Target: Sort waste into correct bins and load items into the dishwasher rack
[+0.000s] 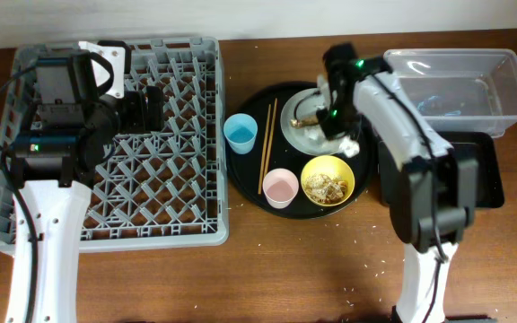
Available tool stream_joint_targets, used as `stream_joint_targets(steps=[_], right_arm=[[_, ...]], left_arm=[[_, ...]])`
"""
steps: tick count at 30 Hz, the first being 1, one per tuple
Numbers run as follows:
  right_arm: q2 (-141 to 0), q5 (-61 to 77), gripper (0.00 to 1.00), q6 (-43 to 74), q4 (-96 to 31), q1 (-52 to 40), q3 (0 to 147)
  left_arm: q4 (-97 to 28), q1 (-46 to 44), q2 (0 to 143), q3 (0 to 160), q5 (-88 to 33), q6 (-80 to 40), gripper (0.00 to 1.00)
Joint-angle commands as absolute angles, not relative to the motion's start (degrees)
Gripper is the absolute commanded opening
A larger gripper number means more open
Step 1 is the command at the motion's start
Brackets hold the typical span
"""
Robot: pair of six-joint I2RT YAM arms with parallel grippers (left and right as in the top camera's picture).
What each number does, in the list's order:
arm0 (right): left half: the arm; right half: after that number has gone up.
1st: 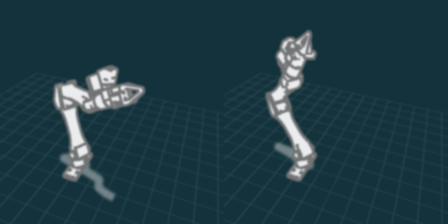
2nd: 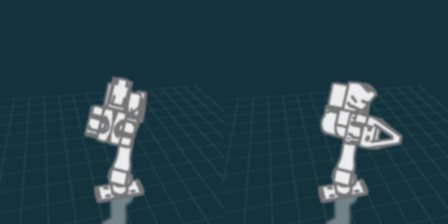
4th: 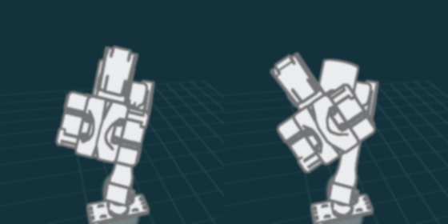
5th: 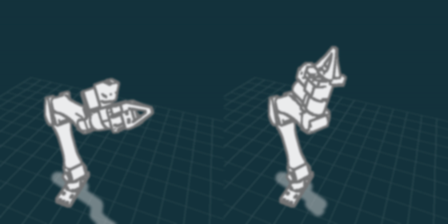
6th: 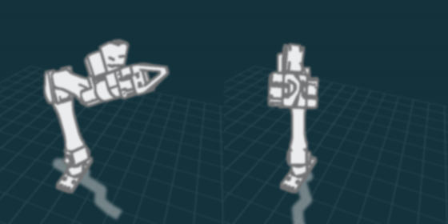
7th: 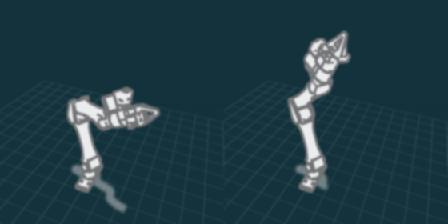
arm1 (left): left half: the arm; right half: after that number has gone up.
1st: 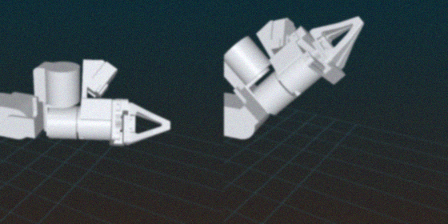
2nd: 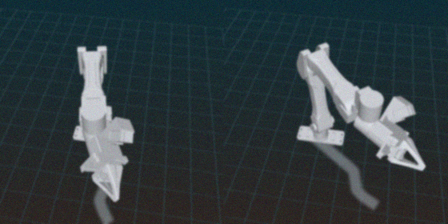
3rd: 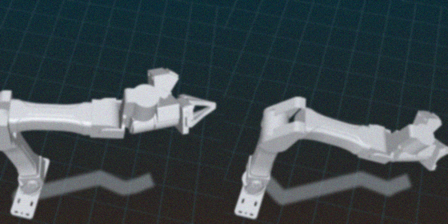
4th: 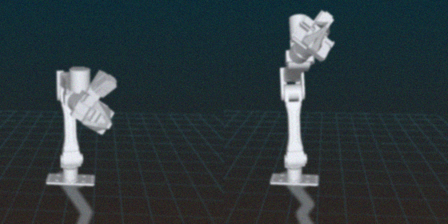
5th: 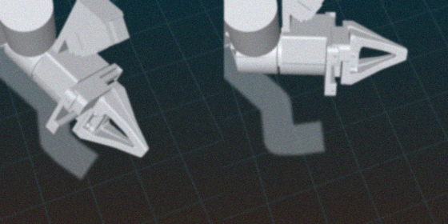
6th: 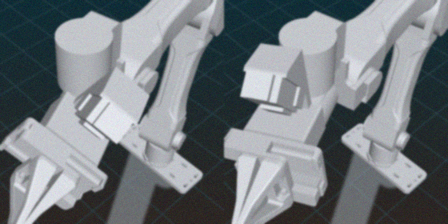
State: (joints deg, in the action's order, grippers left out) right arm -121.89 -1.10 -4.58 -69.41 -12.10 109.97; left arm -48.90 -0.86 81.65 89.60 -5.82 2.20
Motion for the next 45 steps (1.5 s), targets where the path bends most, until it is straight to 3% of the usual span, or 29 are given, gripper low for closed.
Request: stream_joint_targets(steps=[1, 5, 12, 13, 17, 24, 31, 45], right_arm=[[-113.7, -1.8, 0.04, -2.4, -71.2, -11.9, 116.0], [-111.2, -2.2, 0.04, 2.9, -67.4, -8.0, 116.9], [-117.7, -2.0, 0.06, 14.0, -50.3, 9.5, 116.6], [-119.3, -2.1, 0.17, 14.0, -48.6, 10.3, 116.6], [-123.9, -1.7, 0.98, 14.0, -47.2, 11.2, 116.6], [-115.2, 14.2, 0.99, 15.8, -54.9, 7.6, 118.8], [-118.1, -10.9, 0.98, 42.9, -60.2, -8.8, 115.2], [-127.0, -10.8, 0.99, 50.0, -45.0, -15.8, 97.5]], left_arm=[[-48.9, -0.6, 81.9, 91.0, -6.2, 3.1, 1.0], [-48.9, -0.6, 81.8, 91.0, -6.2, 3.1, 1.0], [-48.9, -0.6, 81.8, 91.0, -6.2, 3.1, 1.0], [-48.9, -0.6, 81.8, 91.0, -6.2, 3.1, 1.0], [-48.9, -0.6, 81.8, 91.0, -6.2, 3.1, 1.0], [-48.9, -0.6, 81.8, 91.0, -6.2, 3.1, 1.0], [-48.9, -0.6, 81.8, 91.0, -6.2, 3.1, 1.0], [-48.9, -0.6, 81.8, 91.0, -6.2, 3.1, 1.0]])
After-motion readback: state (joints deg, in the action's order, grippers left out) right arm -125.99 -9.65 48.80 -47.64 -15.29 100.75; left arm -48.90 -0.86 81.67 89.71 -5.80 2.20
